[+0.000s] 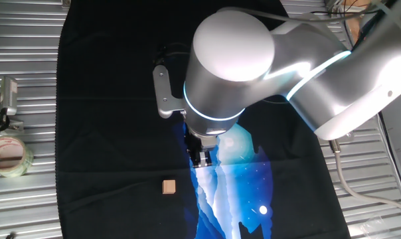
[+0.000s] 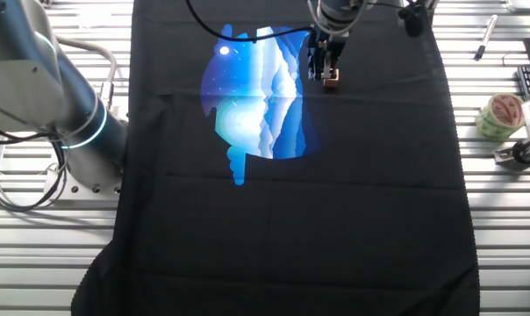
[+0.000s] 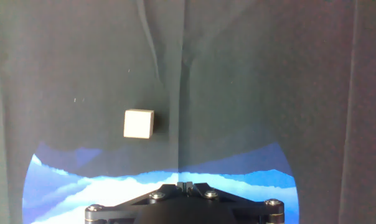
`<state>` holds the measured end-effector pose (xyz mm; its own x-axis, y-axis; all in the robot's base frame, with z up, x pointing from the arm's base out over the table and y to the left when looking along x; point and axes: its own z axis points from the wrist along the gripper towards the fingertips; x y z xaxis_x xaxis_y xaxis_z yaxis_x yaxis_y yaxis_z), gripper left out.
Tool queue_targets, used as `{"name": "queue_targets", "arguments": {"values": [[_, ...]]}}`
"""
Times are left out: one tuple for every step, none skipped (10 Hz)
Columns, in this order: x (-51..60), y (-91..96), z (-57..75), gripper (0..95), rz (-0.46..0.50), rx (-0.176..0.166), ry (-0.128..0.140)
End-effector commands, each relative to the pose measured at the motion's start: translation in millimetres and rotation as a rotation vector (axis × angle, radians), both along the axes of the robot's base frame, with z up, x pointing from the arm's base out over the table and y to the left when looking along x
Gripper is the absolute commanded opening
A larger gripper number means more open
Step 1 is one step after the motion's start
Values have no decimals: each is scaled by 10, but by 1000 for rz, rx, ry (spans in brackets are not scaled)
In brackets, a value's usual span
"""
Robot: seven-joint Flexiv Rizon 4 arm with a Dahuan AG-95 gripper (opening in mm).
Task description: Approach and touch the side of the small block
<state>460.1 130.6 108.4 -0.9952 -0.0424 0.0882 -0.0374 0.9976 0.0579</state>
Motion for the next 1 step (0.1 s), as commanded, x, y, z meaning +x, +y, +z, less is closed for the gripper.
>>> {"name": "queue_targets", "arguments": {"values": [[-2, 6, 4, 0, 1, 2, 2]]}}
